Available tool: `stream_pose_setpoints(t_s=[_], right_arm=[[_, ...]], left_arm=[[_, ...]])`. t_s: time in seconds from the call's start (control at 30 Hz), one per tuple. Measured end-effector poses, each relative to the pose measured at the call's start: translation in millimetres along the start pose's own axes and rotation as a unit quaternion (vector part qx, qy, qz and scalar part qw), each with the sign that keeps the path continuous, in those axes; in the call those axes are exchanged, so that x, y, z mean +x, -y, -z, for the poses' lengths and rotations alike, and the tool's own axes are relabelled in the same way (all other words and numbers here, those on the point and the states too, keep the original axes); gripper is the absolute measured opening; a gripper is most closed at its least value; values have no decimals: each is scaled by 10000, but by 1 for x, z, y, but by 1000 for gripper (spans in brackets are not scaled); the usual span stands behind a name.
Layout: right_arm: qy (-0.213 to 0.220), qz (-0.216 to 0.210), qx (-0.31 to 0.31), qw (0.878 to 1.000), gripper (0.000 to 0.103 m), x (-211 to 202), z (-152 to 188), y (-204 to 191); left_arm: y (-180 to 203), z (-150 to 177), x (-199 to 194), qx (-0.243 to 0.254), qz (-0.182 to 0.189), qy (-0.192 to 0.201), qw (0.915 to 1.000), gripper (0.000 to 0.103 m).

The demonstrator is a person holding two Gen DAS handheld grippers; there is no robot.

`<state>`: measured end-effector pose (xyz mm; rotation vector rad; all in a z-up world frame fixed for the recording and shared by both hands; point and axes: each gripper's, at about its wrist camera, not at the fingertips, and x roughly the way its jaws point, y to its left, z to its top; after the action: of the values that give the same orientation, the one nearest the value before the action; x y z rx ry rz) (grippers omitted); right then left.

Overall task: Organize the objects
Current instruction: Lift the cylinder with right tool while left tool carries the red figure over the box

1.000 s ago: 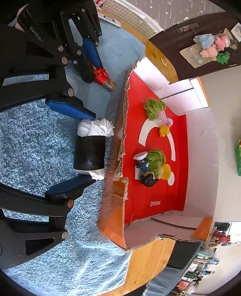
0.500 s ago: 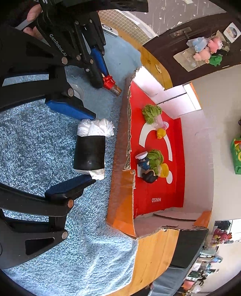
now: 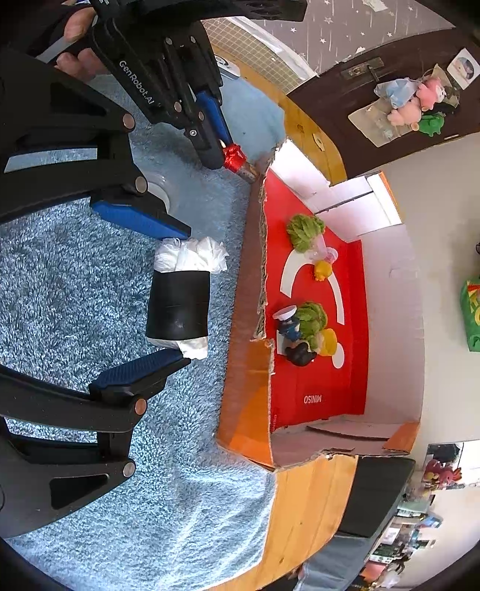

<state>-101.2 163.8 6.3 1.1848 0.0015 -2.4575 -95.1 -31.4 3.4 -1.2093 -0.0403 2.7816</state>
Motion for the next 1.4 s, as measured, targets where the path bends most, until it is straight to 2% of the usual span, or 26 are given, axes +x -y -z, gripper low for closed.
stream_pose_setpoints(t_s=[0.5,0.93,1.4], right_arm=[[121,4,-392,9992,59,-14,-13,-23],[295,-21,-298,9991,59,-25,-14,-26],[518,-143,-171,9984,59,-34,-28,-17]], left_arm=[[-5,-4,-18,-200,55,263,9994,18],[-10,-1,-41,-269,159,391,9987,18],[-2,-24,-45,-187,365,472,9980,18]])
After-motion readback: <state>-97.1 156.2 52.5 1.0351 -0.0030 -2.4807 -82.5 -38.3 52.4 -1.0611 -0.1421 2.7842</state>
